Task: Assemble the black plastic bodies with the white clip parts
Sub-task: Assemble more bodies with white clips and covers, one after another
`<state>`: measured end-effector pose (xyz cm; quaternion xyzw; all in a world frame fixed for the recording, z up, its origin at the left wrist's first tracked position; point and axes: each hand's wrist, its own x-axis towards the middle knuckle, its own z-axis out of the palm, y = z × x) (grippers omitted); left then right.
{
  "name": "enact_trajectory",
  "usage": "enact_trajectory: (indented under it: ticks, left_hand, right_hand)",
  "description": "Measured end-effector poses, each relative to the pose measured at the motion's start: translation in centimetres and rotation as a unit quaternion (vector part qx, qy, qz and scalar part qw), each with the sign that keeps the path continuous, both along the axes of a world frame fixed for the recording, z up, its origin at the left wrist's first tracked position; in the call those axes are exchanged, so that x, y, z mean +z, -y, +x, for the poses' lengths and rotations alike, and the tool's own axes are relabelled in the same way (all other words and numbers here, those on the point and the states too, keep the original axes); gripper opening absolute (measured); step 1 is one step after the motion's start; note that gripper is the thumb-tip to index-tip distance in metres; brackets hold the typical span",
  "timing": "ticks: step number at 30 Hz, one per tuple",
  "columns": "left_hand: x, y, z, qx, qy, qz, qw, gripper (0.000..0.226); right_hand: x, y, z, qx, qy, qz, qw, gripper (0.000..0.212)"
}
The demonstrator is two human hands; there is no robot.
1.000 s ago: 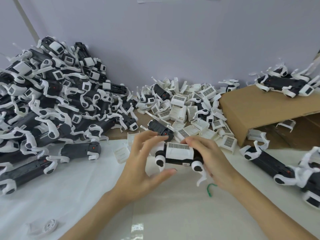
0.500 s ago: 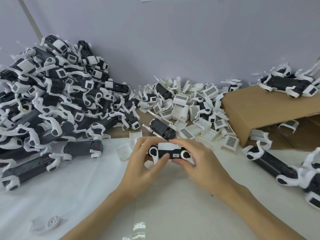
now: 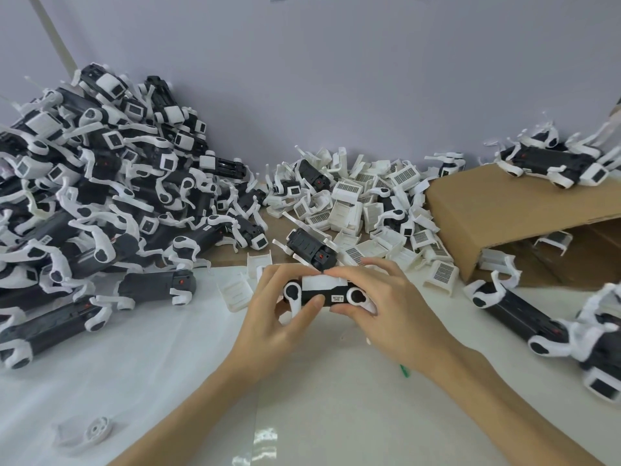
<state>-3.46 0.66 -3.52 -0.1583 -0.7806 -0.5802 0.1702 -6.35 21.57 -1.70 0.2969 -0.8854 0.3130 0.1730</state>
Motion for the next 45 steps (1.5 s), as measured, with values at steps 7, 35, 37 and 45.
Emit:
enact_trajectory:
  ticks: [7,35,37,45]
  left_hand:
    - [-0.2,0.2,-0.3,-0.01,-0.015,0.008,1.0,0.029]
    - [-0.4,-2.1,1.4,0.014,-0.107,-0.071,0.992,0.042]
    - [-0.4,-2.0,1.6,-0.001,-0.14,-0.111,0.984,0.039]
    - [0.5,0.0,-0.4,0.04,-0.071,-0.026,0.996,0.054]
  right_hand:
    - [-0.4,0.4,0.0,0.056,0.035,-0.076,0.995,0.036]
    - [0.2,1.8,0.8,-0.023,0.167,-0.298,0.94,0.023]
    - [0.7,1.2,0.2,-0.014,0.227,-0.384,0.895,0.017]
    - [1.2,-1.0,-1.0,0.107,0.267,-0.268,0.92,0.033]
